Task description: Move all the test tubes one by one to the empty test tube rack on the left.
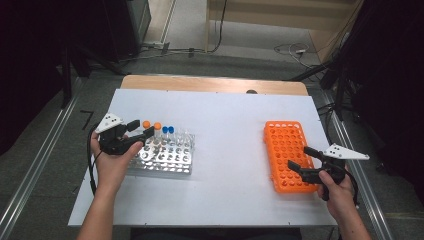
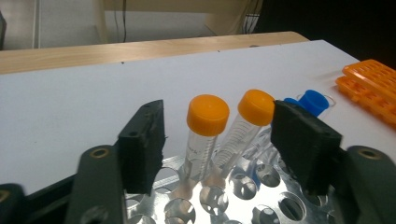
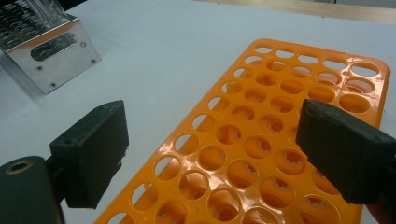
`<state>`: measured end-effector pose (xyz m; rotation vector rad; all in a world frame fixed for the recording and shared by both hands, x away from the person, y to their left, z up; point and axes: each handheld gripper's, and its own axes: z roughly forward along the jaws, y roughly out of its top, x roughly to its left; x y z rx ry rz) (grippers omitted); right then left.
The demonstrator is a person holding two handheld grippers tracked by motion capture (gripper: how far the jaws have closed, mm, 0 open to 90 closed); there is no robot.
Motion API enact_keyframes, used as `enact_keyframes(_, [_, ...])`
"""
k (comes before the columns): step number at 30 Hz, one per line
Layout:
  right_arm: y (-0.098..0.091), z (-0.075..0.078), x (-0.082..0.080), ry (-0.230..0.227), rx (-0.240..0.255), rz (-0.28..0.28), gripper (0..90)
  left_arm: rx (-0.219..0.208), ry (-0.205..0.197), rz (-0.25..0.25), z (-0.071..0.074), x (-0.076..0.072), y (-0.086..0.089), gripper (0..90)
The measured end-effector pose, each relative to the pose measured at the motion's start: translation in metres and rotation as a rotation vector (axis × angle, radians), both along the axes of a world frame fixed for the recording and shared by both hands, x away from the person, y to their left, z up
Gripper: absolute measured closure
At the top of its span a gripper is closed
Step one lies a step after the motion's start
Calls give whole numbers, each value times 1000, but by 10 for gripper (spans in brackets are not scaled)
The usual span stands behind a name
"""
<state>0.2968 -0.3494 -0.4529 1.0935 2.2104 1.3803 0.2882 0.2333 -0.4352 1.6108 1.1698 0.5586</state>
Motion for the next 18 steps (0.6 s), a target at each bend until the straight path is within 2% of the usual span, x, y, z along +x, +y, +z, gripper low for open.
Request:
enact_keyframes(4, [0,0,0,2,2,1,83,-10,-14,-14,1,-5,0,222])
enact_keyframes(9, [1,-1,1,3,-3,3,83,13,-13,2,1,-10,-3,41])
enact_keyframes(18, [-1,-2,2,1,-1,-1,83,-4,-13,-47,-4,-24,-9,0])
